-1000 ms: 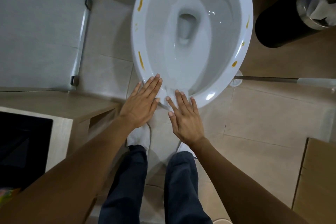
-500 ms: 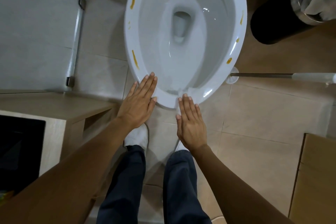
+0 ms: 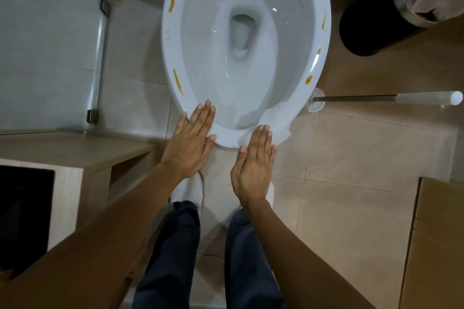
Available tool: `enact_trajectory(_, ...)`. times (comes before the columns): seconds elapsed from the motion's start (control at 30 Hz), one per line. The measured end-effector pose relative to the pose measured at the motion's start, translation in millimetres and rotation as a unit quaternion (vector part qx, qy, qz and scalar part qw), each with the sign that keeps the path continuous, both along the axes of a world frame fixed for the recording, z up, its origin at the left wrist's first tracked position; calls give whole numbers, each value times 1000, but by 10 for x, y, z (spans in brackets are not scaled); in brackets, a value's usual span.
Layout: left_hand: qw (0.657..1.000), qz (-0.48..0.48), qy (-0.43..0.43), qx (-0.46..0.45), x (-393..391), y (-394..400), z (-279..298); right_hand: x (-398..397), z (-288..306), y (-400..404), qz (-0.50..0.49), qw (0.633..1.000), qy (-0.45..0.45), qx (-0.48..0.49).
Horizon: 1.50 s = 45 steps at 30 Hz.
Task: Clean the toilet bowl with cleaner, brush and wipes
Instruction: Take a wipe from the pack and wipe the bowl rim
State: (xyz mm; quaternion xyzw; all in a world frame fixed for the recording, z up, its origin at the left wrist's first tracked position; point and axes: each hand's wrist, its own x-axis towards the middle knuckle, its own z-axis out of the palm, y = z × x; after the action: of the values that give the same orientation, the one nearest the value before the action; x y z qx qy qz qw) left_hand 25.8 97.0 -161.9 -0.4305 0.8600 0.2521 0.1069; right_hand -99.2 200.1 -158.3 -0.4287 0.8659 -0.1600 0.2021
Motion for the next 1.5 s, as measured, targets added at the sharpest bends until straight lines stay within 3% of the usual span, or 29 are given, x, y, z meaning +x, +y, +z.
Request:
enact_trajectory(0.13,1000,-6,10,1,16,0,-10,-245,20,46,10,999,30,-12)
enact_trajectory(0.3,1000,-2,8,-12,9,21,-31,-576,-77,120,165,982,81,45)
enact_trajectory(0.4,998,-39,9,-40,-27,51,-43,-699,-98,63,207,973,93,49)
enact_trajectory(0.57,988,-134,11,-83,-209,114,-84,-940,-118,-112,198,972,121,48)
enact_trajectory(0.87,984,-133,24,-115,-518,-28,-178,-950,-114,5,245,962,108,57)
enact_trajectory(1.07,978,-165,35,-121,-528,-82,-201,-1195,-78,-151,137,981,126,63)
enact_trajectory(1.5,977,-180,38,-104,-784,-98,-227,-1448,-136,-431,158,979,118,50)
